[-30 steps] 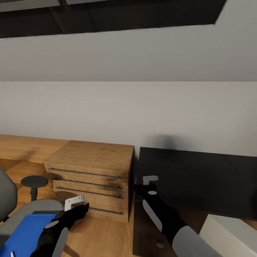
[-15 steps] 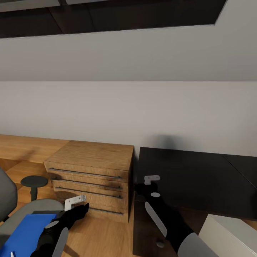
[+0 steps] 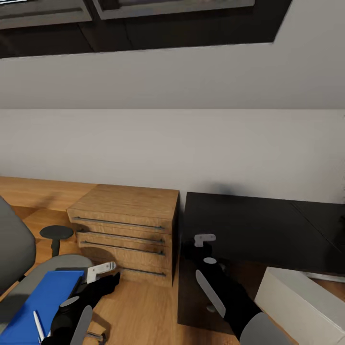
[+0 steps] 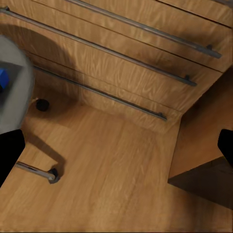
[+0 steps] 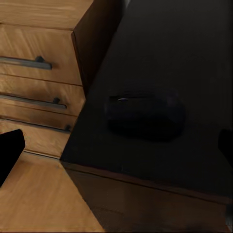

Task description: In the bedroom, organize the workspace by keeping the computer under the desk, ensuring the monitor is on the desk, placing the keyboard on the desk next to the monitor, placing the mouse on the desk next to the keyboard, moving the folder from the swivel chair onto the desk next to the mouse, stacking the notebook on top of the folder with the pen on top of the notebook, and positioning the swivel chair next to the desk.

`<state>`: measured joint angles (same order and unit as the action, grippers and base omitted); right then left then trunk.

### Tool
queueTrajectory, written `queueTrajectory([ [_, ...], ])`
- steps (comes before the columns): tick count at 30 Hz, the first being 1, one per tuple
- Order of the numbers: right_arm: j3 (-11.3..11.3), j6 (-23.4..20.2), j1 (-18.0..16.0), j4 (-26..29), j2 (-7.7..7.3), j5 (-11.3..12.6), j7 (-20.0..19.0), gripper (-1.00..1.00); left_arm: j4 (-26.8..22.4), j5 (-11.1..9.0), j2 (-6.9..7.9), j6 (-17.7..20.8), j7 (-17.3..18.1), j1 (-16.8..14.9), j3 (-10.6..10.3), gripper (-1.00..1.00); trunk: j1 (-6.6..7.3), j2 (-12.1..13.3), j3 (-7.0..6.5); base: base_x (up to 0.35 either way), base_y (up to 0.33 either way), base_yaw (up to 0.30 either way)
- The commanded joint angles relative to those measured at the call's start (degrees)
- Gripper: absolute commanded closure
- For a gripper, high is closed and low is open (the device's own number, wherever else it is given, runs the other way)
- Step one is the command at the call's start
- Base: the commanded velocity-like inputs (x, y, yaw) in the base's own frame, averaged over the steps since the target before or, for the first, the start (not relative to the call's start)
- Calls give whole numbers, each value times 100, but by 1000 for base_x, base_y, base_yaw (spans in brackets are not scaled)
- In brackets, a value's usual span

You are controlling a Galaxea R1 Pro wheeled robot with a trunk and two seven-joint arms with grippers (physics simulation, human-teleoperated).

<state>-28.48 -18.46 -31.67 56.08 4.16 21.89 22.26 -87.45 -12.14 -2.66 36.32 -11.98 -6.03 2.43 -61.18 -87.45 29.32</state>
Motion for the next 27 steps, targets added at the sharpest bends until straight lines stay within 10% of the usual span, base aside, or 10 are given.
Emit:
queueTrajectory([
  [1, -17, -17, -6, 8, -3, 46, 51, -100, -8, -61, -4, 22, -41, -4, 2, -100, 4, -4, 6, -335, 0, 0],
  [27, -4, -8, -3, 8, 5, 36, 64, -100, -2, -48, -3, 7, -50, -4, -113, -100, 4, -4, 6, -216, -238, -61],
])
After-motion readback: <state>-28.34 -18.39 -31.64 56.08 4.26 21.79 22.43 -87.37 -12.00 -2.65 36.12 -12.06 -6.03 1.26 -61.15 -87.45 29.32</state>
